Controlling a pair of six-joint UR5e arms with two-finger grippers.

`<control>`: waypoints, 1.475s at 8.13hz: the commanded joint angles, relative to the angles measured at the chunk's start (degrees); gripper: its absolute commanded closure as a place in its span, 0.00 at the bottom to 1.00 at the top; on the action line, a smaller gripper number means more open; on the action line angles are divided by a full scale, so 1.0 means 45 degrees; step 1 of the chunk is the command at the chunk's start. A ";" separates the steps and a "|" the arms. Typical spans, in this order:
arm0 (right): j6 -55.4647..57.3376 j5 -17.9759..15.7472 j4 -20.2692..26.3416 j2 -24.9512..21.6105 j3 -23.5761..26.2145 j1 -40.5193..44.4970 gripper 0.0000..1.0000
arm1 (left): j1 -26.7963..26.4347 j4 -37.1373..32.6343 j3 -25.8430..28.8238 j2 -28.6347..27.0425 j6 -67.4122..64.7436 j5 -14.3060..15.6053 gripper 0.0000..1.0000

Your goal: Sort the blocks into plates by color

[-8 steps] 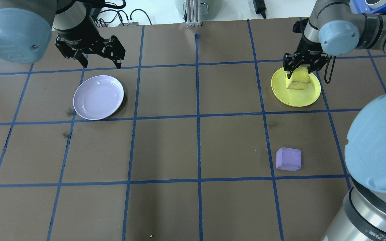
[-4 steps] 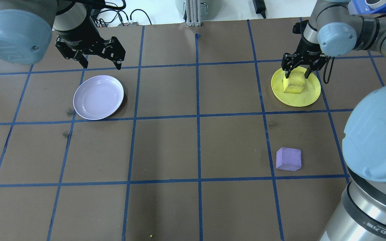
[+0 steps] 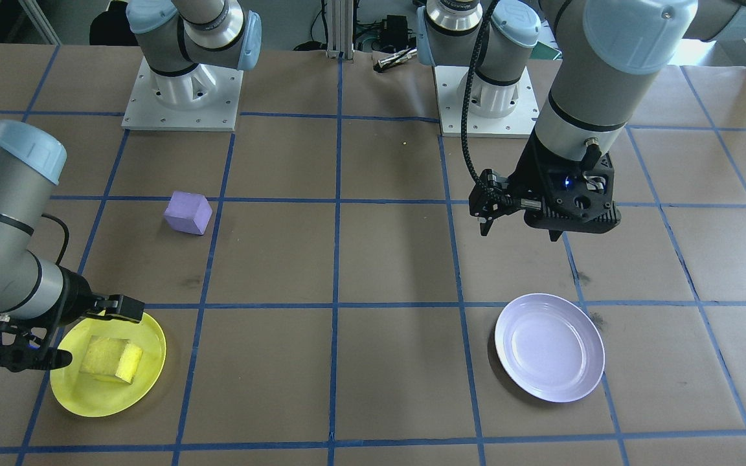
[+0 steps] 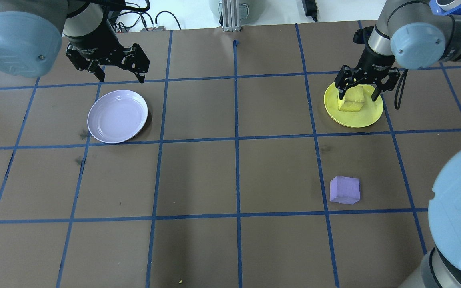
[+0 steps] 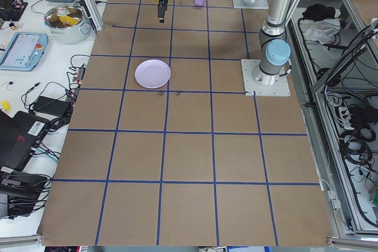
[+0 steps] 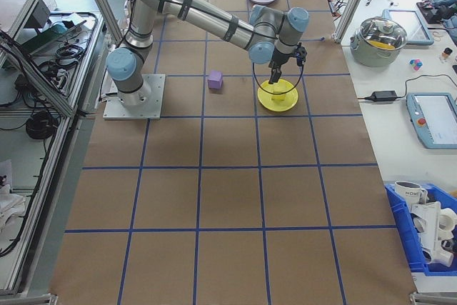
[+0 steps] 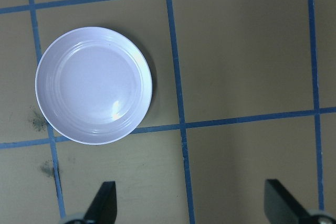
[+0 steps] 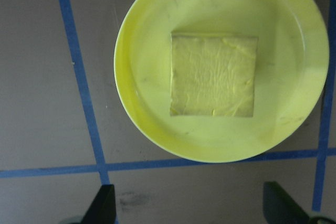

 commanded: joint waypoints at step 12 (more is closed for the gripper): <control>0.2483 0.0042 -0.1647 -0.3267 0.7427 0.0576 0.88 | -0.0019 0.0008 0.0015 0.0086 0.0019 -0.0018 0.00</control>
